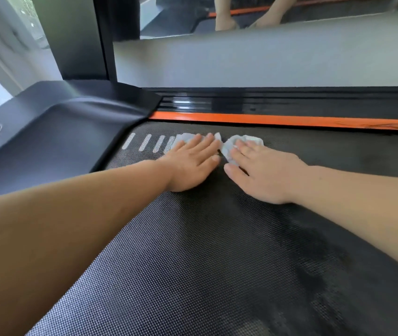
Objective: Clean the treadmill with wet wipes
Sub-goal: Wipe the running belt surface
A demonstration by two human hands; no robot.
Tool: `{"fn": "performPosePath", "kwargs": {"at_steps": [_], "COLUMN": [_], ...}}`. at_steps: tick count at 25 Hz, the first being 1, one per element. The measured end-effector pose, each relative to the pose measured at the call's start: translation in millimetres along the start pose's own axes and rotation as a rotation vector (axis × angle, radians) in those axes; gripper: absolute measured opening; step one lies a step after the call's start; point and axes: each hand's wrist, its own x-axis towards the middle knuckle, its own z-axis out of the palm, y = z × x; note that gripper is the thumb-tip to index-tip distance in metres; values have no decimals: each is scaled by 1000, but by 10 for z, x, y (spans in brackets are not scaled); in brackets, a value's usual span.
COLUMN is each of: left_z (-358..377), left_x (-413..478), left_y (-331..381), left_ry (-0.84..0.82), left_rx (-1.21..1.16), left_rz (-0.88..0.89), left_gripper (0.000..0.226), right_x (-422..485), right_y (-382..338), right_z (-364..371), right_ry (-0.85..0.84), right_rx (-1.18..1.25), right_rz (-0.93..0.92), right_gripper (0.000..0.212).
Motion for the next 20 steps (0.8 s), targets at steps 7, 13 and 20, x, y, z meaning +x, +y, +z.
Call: {"fn": "performPosePath", "kwargs": {"at_steps": [7,13,20], "left_z": [-34,-76,70], "left_x": [128,196,84], "left_y": [492,405,840], "left_ry": [59,58,75], "left_rx": [-39,-42,-36], "left_rz": [42,-110,128], "left_gripper": [60,61,63], "right_x": [-97,-461,-796], "right_y": [616,692,804], "right_z": [-187,-249,-359], "right_ry": [86,52,-60], "right_rx": [136,90,145], "right_rz": [266,102,66], "right_gripper": [100,53,53]}}
